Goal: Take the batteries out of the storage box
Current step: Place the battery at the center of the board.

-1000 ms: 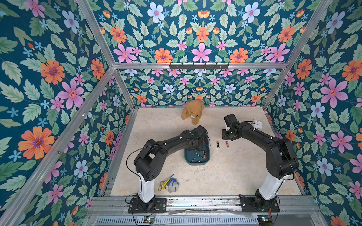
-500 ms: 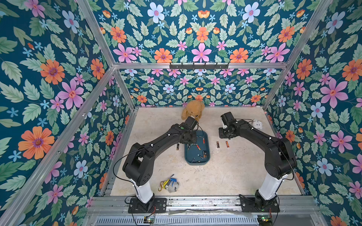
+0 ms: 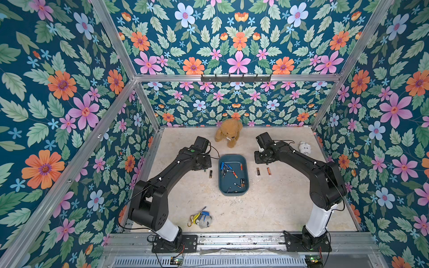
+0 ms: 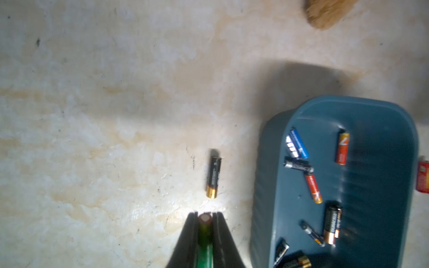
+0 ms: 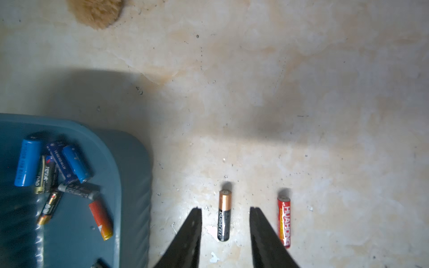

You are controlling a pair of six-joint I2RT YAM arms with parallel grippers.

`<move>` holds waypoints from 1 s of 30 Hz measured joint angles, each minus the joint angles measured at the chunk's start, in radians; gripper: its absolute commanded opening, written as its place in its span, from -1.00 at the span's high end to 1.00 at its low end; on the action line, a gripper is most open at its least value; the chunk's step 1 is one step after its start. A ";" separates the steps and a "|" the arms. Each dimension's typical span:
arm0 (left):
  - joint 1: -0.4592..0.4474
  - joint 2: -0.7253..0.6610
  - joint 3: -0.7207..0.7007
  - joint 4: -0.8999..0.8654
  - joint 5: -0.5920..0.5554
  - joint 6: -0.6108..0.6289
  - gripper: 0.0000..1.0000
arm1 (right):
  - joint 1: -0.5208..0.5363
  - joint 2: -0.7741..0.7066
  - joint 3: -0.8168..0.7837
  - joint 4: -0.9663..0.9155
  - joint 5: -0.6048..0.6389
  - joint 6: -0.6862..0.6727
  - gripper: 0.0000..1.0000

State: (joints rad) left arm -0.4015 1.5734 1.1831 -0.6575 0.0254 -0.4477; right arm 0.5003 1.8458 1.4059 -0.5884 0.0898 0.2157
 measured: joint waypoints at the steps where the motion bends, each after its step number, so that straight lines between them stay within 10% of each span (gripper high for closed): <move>1: 0.009 0.003 -0.010 0.001 0.006 0.008 0.67 | 0.001 0.000 -0.003 0.000 0.003 0.000 0.20; 30: 0.082 0.206 -0.057 0.154 0.107 0.106 0.66 | 0.002 0.000 -0.021 -0.032 0.061 0.003 0.18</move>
State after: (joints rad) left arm -0.3199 1.7794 1.1259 -0.5037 0.1322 -0.3420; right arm 0.5022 1.8458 1.3853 -0.6201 0.1505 0.2188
